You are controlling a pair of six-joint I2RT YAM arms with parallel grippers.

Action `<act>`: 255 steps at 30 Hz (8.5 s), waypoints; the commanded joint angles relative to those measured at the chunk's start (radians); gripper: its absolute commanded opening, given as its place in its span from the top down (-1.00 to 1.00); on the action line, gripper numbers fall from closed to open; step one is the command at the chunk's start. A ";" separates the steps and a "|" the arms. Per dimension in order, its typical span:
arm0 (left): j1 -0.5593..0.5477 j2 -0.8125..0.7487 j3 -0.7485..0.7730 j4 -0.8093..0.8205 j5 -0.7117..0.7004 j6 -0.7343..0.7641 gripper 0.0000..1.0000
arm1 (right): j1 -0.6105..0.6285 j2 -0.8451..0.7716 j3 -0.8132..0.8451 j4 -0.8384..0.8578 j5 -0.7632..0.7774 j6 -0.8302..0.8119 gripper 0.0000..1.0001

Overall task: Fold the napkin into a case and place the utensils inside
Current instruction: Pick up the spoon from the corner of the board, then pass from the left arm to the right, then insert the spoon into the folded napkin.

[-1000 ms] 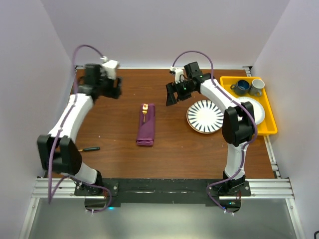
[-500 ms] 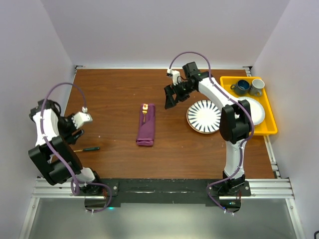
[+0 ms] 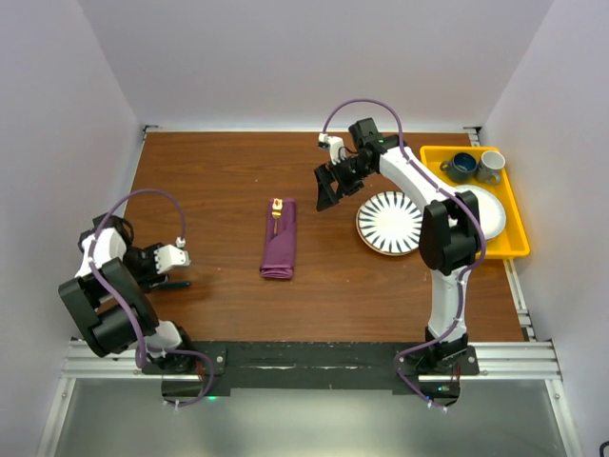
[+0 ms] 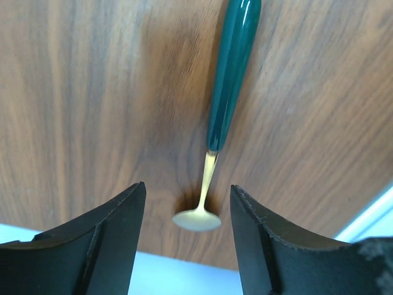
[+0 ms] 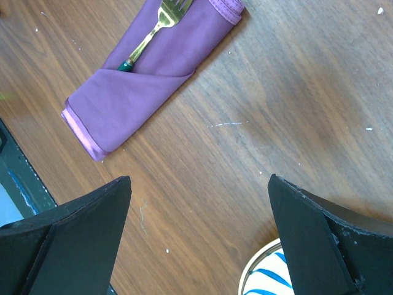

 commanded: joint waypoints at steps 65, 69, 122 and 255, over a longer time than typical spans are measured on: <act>-0.793 0.152 0.209 1.455 1.238 -3.173 1.00 | 0.356 -0.746 -0.722 0.662 -0.382 -1.672 0.24; -0.805 0.150 0.214 1.445 1.230 -3.165 1.00 | 0.362 -0.721 -0.724 0.662 -0.343 -1.720 0.24; -0.794 0.132 0.186 1.396 1.175 -3.130 1.00 | 0.425 -0.724 -0.799 0.846 -0.225 -1.647 0.64; -0.396 0.014 0.070 0.842 0.233 -2.477 -1.00 | 0.362 0.278 0.220 0.373 0.988 0.852 1.00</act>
